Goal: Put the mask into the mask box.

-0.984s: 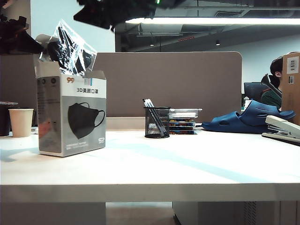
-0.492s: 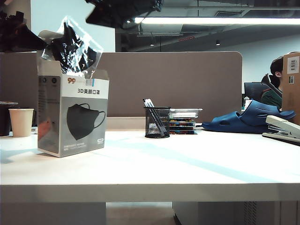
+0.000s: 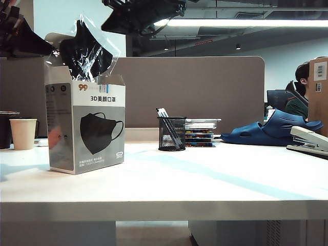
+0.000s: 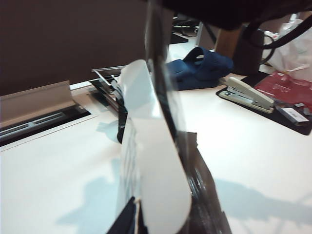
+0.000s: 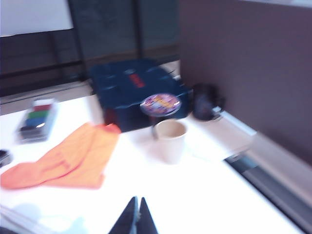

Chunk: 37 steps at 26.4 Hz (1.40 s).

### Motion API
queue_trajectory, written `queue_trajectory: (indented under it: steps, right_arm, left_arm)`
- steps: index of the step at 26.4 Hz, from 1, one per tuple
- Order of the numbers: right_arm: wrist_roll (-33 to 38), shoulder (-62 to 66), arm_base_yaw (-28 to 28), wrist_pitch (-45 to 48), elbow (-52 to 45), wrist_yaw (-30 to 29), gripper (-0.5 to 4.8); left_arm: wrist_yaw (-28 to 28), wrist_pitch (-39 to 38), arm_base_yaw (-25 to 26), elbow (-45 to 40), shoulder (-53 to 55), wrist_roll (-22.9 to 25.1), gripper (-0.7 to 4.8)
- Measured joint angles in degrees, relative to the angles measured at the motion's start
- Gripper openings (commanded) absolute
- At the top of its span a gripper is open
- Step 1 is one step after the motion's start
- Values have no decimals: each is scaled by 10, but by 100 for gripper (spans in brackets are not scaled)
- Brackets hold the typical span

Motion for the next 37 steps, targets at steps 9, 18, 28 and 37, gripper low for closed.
queue_trajectory:
  steps: [9, 18, 28, 37]
  right_arm:
    - [4, 0, 10, -82, 0, -72, -3]
    - [2, -31, 19, -134, 2, -72, -3]
    - [-26, -24, 23, -227, 1, -67, -2]
    - [-28, -33, 21, -174, 2, -9, -3]
  left_arm:
    - [-16, 0, 0, 0, 0, 0, -6]
    - [-120, 8, 0, 1, 0, 0, -6]
    - [-90, 32, 0, 0, 1, -4, -6]
    - [-36, 24, 0, 0, 1, -4, -6]
